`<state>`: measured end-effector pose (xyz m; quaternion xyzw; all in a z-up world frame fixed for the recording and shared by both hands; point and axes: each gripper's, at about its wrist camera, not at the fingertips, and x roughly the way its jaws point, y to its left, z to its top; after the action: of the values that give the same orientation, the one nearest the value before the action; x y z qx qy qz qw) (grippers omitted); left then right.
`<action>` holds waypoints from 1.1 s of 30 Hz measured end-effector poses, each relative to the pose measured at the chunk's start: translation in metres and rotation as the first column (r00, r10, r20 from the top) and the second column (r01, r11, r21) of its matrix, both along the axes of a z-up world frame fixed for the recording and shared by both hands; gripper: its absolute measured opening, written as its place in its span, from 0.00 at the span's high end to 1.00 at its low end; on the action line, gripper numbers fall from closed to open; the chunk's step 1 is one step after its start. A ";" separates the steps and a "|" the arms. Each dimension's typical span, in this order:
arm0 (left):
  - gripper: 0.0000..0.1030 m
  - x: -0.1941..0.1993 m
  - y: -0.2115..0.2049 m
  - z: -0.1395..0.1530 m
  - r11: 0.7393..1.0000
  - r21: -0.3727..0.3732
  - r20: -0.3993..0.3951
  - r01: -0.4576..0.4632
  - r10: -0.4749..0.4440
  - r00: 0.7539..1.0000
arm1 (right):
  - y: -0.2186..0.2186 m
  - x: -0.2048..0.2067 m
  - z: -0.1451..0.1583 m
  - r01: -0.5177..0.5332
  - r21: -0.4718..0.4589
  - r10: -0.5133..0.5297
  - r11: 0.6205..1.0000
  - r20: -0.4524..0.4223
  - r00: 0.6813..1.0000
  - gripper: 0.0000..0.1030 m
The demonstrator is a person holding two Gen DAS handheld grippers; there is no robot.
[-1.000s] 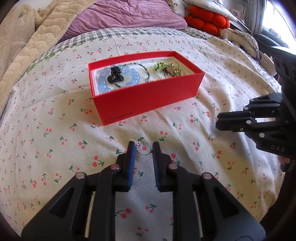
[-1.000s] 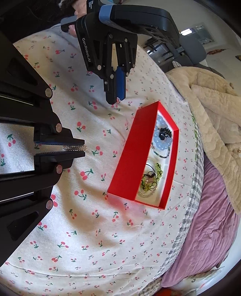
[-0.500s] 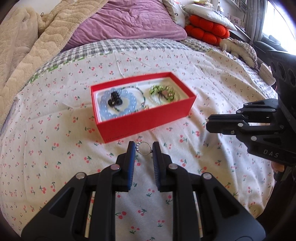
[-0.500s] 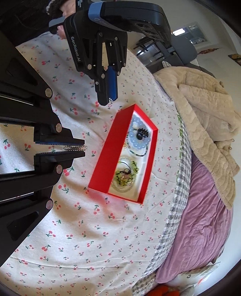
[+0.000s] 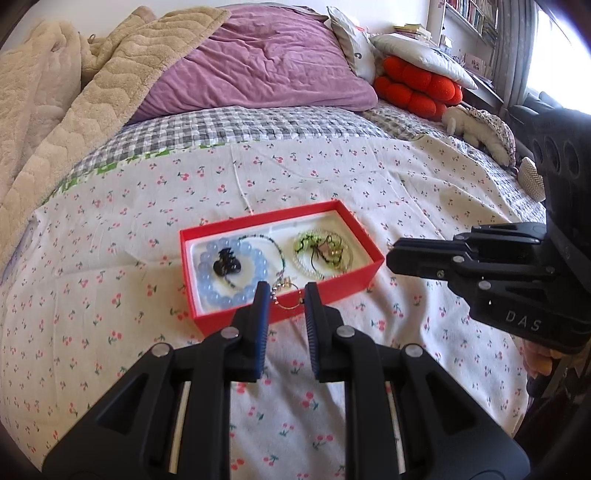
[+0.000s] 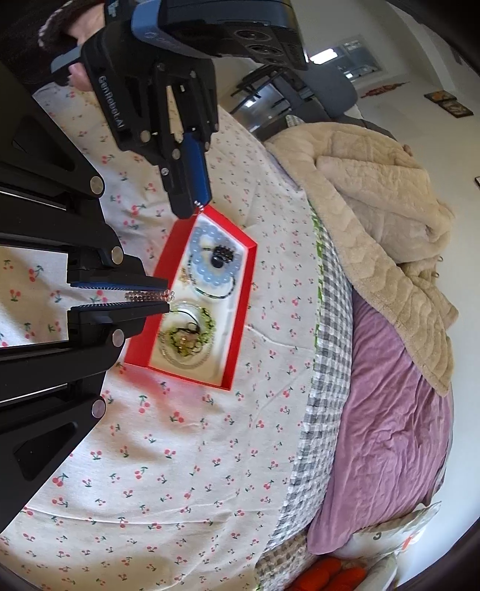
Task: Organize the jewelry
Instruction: 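Lift both rings and carry them over the red box, then open both tools to drop the rings into the box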
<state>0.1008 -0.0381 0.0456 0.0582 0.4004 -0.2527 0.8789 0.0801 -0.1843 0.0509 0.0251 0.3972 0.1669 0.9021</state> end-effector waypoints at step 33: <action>0.56 0.048 -0.014 -0.026 1.000 0.007 -0.059 -0.011 0.011 0.998 | -0.023 0.064 -0.044 0.031 0.027 -0.026 0.999 -0.166 0.986 0.89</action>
<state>0.1491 -0.0516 0.0192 0.0516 0.4274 -0.2482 0.8678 0.1439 -0.2069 0.0070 0.0582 0.4679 0.1571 0.8678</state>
